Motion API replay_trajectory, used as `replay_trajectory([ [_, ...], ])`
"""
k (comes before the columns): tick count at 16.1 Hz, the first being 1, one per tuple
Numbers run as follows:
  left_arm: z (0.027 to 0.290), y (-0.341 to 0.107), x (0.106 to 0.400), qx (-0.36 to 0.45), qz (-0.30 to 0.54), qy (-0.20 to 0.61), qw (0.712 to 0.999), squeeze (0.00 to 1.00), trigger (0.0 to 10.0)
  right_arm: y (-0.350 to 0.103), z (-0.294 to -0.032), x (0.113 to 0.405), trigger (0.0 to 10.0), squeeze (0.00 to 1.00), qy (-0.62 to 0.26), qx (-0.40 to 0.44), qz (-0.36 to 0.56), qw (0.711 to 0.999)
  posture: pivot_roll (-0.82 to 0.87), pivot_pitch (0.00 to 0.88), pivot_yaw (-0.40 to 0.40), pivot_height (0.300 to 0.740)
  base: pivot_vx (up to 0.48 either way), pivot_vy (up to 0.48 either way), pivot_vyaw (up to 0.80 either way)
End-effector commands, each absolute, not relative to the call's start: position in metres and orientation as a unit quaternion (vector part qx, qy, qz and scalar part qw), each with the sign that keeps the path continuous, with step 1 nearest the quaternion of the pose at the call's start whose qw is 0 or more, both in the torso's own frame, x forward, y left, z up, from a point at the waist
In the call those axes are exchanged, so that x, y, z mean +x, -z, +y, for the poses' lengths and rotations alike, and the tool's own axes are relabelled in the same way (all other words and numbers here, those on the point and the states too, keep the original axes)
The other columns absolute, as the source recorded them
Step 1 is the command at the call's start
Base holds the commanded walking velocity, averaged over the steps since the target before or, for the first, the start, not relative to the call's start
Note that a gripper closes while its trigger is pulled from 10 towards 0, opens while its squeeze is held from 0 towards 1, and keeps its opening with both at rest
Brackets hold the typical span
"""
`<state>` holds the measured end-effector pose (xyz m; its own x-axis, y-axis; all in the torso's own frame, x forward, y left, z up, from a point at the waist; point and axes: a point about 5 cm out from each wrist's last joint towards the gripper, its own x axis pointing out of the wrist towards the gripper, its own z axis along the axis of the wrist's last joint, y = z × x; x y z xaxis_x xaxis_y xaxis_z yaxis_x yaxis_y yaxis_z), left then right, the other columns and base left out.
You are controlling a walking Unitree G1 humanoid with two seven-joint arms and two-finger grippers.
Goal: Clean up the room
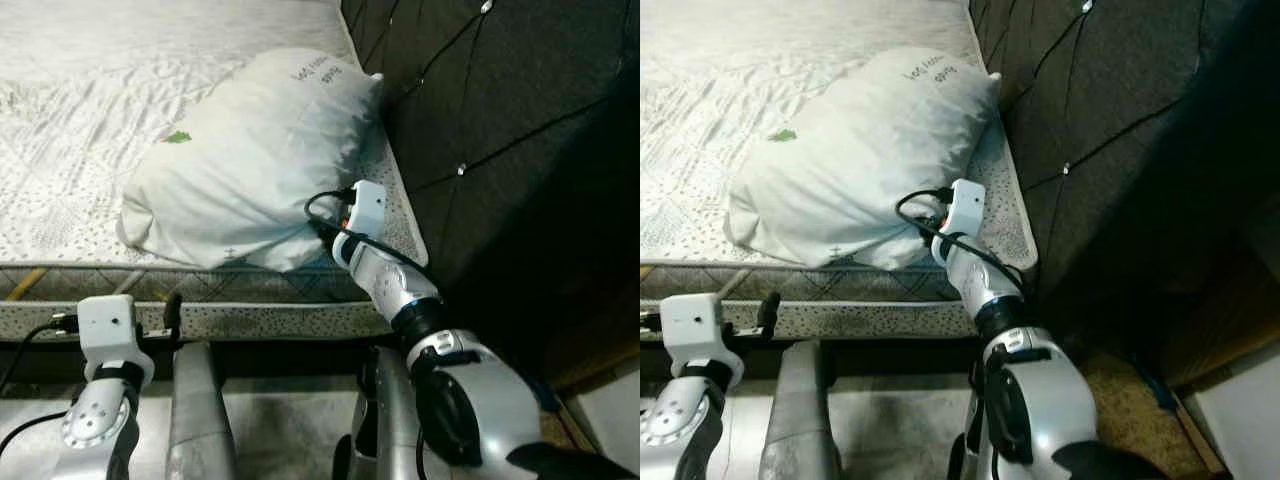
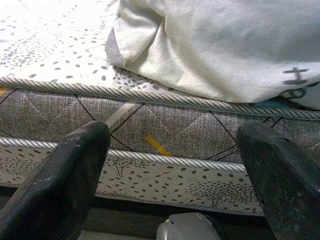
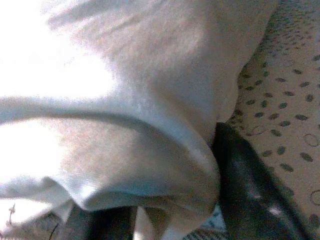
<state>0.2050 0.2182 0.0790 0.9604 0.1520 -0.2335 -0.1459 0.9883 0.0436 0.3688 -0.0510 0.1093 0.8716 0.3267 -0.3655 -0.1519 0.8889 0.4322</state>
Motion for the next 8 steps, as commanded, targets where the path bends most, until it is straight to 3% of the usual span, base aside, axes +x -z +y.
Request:
replay_trajectory([
  [1,0.214,-0.078,0.210,0.012,0.115,-0.064,0.991,0.00,10.0,-0.137,-0.084,0.388,0.0,0.00,-0.072,0.194,0.153,0.966,0.16,0.000,-0.095,0.487,0.000,0.000,0.00],
  [5,0.215,-0.084,0.226,0.023,0.097,-0.053,0.994,0.00,10.0,-0.153,-0.143,0.400,0.0,0.00,-0.029,0.159,0.127,0.979,0.14,0.000,-0.085,0.487,0.000,0.000,0.00],
  [6,0.215,-0.086,0.232,0.022,0.092,-0.054,0.994,0.00,10.0,-0.154,-0.174,0.398,0.0,0.00,-0.019,0.118,0.122,0.985,0.12,0.000,-0.081,0.487,0.000,0.000,0.00],
  [8,0.213,-0.085,0.237,0.020,0.090,-0.051,0.994,0.00,10.0,-0.152,-0.204,0.393,0.0,0.00,0.011,0.084,0.124,0.989,0.10,0.000,-0.068,0.487,0.000,0.000,0.00],
])
